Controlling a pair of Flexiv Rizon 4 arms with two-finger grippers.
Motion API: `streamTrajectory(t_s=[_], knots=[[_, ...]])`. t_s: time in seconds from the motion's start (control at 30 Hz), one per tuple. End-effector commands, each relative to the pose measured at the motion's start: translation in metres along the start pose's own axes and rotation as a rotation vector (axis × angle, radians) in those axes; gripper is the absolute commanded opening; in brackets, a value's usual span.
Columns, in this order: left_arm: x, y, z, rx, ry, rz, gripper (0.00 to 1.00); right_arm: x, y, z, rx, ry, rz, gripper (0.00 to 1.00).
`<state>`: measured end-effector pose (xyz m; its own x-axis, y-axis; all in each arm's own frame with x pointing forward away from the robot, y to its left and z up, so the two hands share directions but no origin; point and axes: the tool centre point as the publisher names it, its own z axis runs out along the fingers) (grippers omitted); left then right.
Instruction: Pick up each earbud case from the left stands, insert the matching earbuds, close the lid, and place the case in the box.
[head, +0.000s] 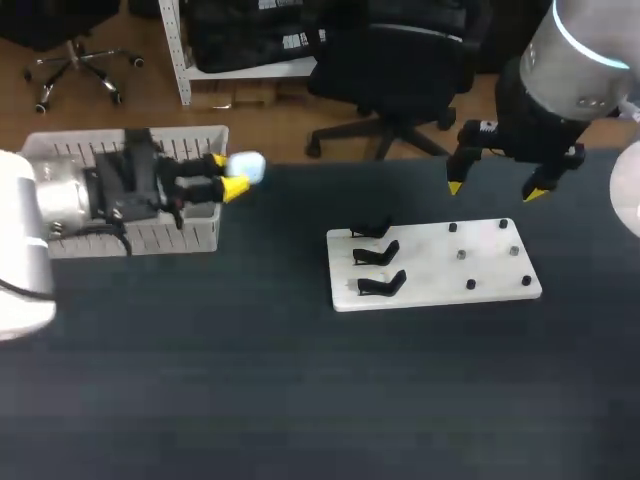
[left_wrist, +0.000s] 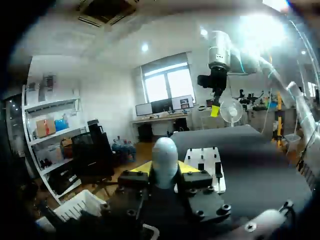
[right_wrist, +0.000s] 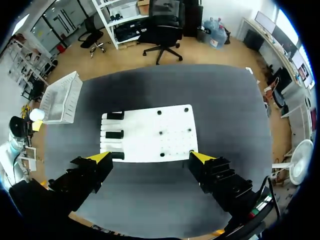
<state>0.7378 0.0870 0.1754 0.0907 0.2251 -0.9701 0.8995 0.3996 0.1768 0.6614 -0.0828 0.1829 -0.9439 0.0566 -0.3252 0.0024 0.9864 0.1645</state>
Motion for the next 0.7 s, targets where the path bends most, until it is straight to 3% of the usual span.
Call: streamTrajectory(t_s=[0.03,0.17,0.4,0.67,0.7], knots=[[0.01,0.052,-0.042,-0.364,0.013,-0.039,0.0,0.003,-0.001,-0.001,0.002,-0.022,0.002,1.0],[0.021,0.087,-0.057,-0.408,0.049,-0.078,0.0,0.003,-0.001,-0.001,0.002,-0.022,0.002,1.0],[0.041,0.121,-0.069,-0.416,0.091,-0.138,0.0,0.003,-0.001,-0.001,0.002,-0.022,0.002,1.0],[0.051,0.142,-0.066,-0.372,0.147,-0.141,0.0,0.003,-0.001,-0.001,0.002,-0.022,0.002,1.0],[0.051,0.143,-0.066,-0.366,0.148,-0.142,0.07,0.003,-0.001,-0.001,0.002,-0.022,0.002,1.0]])
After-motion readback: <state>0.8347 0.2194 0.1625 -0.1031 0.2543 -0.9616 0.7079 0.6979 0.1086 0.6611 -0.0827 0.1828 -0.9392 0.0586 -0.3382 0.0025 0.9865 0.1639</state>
